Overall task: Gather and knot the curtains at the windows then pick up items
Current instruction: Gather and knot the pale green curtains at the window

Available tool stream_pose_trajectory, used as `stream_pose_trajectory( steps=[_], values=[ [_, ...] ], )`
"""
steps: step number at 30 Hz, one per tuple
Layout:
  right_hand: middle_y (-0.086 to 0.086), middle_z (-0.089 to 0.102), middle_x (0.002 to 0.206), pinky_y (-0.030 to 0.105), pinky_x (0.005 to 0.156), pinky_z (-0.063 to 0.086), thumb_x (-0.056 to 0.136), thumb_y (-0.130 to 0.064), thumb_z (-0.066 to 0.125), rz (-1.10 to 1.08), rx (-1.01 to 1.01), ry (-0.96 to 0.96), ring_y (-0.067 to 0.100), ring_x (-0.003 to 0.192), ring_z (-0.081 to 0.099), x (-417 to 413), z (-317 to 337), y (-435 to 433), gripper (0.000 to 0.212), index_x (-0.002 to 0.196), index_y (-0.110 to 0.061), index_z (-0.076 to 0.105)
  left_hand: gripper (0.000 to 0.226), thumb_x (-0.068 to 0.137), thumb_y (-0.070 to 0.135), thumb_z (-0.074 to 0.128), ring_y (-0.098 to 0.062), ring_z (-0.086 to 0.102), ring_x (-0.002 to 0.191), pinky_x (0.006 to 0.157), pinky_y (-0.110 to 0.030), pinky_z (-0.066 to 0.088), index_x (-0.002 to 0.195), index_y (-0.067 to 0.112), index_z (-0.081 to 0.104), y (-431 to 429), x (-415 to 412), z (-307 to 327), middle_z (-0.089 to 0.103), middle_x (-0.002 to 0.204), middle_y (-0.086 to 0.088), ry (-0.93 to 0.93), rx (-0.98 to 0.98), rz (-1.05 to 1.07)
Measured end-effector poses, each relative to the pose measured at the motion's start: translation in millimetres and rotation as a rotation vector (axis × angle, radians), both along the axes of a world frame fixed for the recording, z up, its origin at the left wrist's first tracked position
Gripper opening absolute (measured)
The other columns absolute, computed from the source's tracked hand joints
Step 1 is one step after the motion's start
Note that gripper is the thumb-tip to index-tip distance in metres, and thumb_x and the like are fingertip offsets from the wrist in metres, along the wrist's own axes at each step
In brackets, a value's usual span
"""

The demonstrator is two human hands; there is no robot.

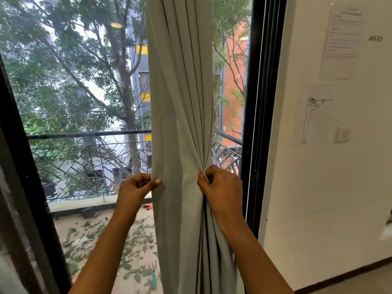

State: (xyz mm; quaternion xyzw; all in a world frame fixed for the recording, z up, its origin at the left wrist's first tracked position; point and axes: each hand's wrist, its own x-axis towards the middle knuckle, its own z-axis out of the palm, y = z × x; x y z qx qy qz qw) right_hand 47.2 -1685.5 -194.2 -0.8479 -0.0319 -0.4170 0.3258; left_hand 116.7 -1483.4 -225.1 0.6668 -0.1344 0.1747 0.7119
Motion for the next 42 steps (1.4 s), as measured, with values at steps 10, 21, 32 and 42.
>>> stream_pose_trajectory(
  steps=[10, 21, 32, 42],
  values=[
    [0.009, 0.060, 0.064, 0.035, 0.051, 0.047, 0.083, -0.024, 0.066, -0.012, -0.106, -0.099, 0.030, 0.057, 0.059, 0, -4, 43, 0.022, 0.068, -0.012, 0.056, 0.024, 0.078, 0.025, 0.078, 0.003, 0.069, 0.074, 0.074, -0.028, 0.057, 0.078, 0.049, 0.071, -45, -66, -16, 0.071, 0.073, 0.024, -0.249, 0.137, 0.337],
    [-0.003, 0.066, 0.068, 0.011, 0.059, 0.040, 0.085, -0.030, 0.066, 0.256, 0.047, 0.083, 0.004, 0.060, 0.056, 6, 2, 29, 0.015, 0.077, -0.018, 0.070, 0.030, 0.082, 0.023, 0.074, 0.008, 0.066, 0.079, 0.071, -0.017, 0.054, 0.093, 0.049, 0.066, -45, -69, -13, 0.067, 0.081, 0.027, -0.308, 0.303, 0.374],
    [-0.010, 0.054, 0.056, 0.026, 0.059, 0.045, 0.076, -0.036, 0.072, 0.193, 0.009, 0.076, 0.010, 0.058, 0.057, 9, 8, 29, 0.025, 0.063, -0.021, 0.058, 0.027, 0.083, 0.003, 0.066, -0.007, 0.067, 0.099, 0.086, -0.021, 0.051, 0.093, 0.025, 0.077, -11, -44, -1, 0.073, 0.097, 0.011, -0.147, 0.112, -0.236],
    [-0.003, 0.059, 0.052, 0.031, 0.059, 0.053, 0.072, -0.024, 0.079, 0.309, 0.150, 0.133, 0.010, 0.051, 0.057, 2, 9, -9, 0.027, 0.055, -0.017, 0.059, 0.047, 0.093, 0.040, 0.047, -0.031, 0.055, 0.122, 0.100, -0.049, 0.046, 0.135, 0.017, 0.050, -50, 87, 35, 0.056, 0.132, -0.016, 0.213, 0.166, -0.598]
  ],
)
